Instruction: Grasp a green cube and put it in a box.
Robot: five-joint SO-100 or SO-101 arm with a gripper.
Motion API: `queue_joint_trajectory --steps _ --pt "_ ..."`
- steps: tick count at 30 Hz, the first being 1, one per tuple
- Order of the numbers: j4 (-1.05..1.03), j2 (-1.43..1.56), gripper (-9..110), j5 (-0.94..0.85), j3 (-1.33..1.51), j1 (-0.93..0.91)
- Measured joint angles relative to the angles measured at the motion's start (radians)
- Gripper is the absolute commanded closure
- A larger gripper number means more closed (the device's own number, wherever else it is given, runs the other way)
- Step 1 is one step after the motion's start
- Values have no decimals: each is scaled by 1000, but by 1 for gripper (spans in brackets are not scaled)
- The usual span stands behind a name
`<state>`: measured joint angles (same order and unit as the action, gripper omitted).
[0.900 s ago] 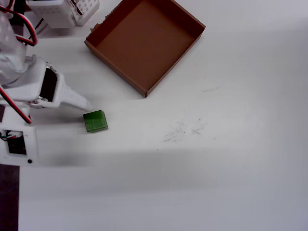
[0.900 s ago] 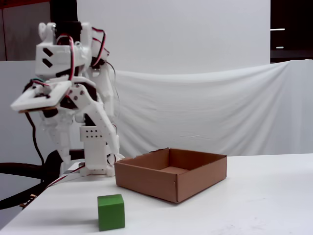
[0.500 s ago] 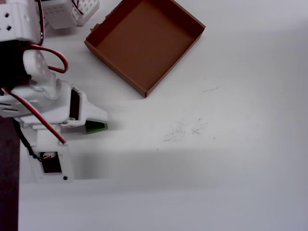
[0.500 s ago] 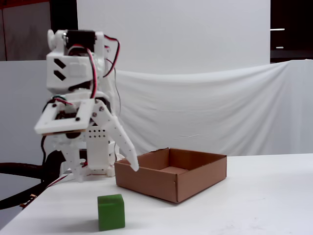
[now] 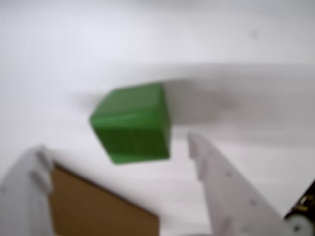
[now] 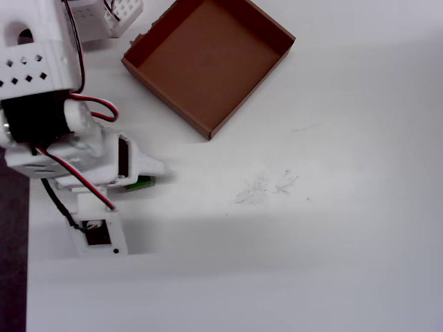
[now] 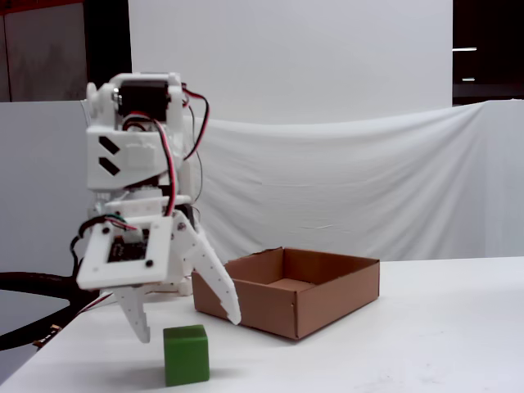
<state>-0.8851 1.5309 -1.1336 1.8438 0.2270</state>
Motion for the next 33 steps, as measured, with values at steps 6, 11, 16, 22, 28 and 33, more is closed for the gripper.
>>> queue_joint_trajectory --steps 6,11,16,22,28,33 --pt "28 -23 66 6 26 14" --pt "40 -54 70 28 26 17" --pt "54 -60 72 51 26 18" --pt "66 -69 73 101 20 25" --pt "69 -69 75 118 20 25" --pt "69 -69 76 123 20 35"
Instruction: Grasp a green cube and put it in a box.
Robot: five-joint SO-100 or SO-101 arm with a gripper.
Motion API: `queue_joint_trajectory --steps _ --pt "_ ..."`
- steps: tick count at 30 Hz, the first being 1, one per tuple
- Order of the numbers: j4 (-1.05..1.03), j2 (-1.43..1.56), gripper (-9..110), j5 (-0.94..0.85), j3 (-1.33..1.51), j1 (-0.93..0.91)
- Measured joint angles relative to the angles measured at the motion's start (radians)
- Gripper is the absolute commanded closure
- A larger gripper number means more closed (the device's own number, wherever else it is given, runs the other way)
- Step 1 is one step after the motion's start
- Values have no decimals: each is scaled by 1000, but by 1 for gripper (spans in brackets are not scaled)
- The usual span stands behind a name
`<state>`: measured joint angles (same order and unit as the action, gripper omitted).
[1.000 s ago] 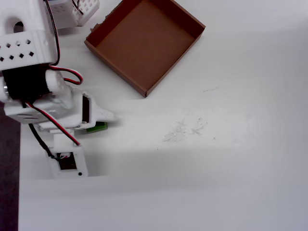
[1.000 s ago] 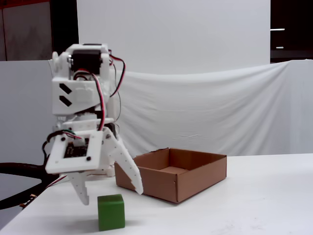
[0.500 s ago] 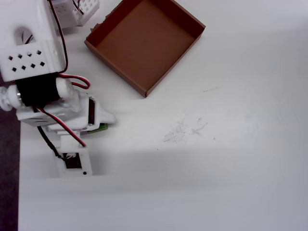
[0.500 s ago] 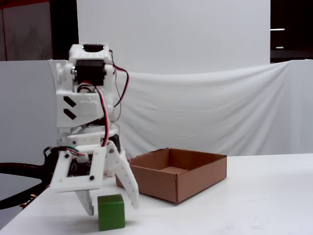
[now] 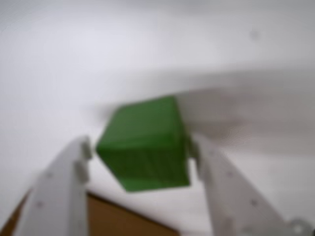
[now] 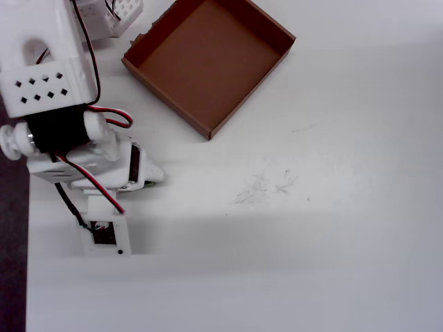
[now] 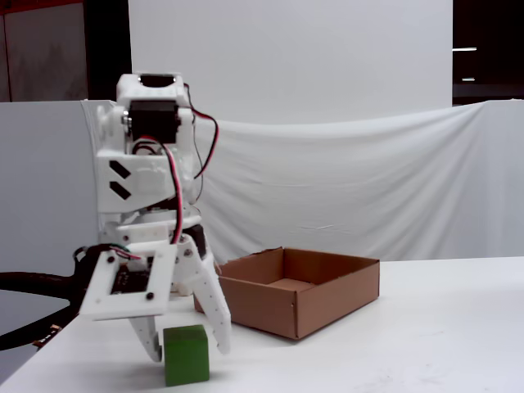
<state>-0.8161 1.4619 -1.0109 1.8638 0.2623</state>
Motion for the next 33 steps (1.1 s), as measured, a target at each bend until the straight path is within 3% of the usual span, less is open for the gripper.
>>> queue_joint_trajectory --steps 33 --pt "-25 -17 89 78 -44 9"
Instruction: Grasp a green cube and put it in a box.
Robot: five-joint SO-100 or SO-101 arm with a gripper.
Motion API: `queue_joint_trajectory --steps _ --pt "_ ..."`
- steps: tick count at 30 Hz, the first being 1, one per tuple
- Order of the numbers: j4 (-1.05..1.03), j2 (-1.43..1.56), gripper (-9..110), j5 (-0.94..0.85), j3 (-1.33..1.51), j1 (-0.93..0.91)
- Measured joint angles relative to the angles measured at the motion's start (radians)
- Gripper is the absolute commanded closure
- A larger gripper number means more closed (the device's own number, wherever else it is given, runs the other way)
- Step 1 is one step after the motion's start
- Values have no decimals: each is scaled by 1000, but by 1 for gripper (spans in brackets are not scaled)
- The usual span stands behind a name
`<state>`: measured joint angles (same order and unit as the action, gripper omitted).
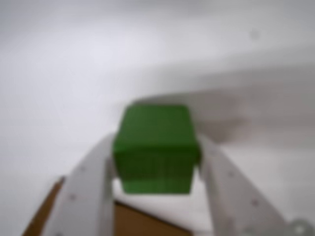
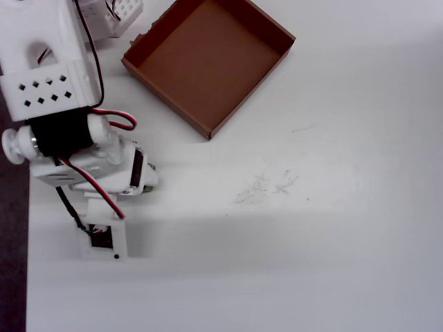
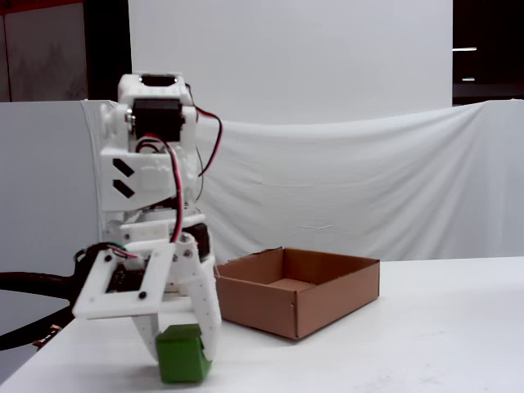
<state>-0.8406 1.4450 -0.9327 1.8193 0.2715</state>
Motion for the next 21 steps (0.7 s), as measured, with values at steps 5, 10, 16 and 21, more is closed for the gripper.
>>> queue_joint_trajectory --steps 5,10,16,21 --pt "-101 0 89 25 -75 -3" --pt "-199 32 89 44 -124 -2" --pt "-310 173 89 75 -127 55" --pt "-428 287 89 95 -149 130"
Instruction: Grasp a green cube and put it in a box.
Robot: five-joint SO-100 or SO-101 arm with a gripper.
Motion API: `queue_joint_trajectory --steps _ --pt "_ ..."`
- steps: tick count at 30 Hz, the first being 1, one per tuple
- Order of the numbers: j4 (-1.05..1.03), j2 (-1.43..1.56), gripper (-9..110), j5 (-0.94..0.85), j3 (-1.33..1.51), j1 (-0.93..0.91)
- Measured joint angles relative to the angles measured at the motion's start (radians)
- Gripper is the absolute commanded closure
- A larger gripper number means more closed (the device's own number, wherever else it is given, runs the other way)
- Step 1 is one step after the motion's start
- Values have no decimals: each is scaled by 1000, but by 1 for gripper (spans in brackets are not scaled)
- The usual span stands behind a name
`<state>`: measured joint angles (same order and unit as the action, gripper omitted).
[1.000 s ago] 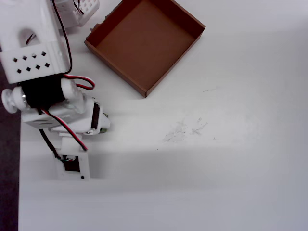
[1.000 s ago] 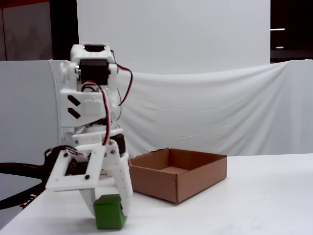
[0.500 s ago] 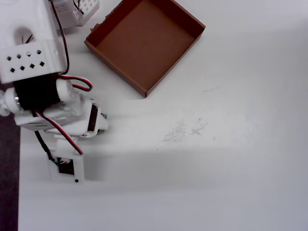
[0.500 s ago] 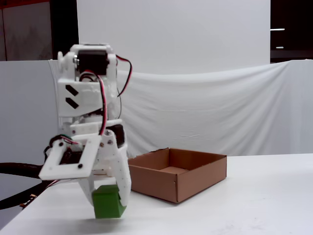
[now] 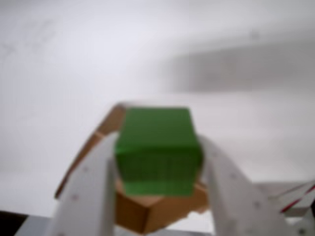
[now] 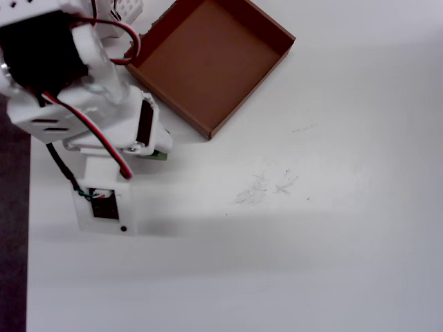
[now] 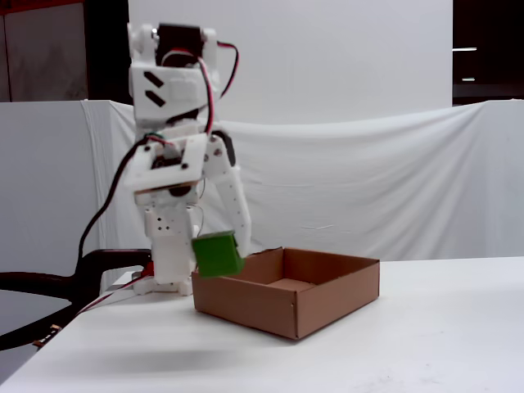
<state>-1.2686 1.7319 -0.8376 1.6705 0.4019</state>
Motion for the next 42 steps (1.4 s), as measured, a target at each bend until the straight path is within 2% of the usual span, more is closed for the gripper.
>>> queue_joint_trajectory --steps 8,16,27,39,42 --pt "-137 107 89 63 -6 166" --pt "-147 124 89 138 -5 336" --pt "72 126 89 193 285 540" --pt "364 86 89 198 548 586" --pt "382 80 89 198 560 588"
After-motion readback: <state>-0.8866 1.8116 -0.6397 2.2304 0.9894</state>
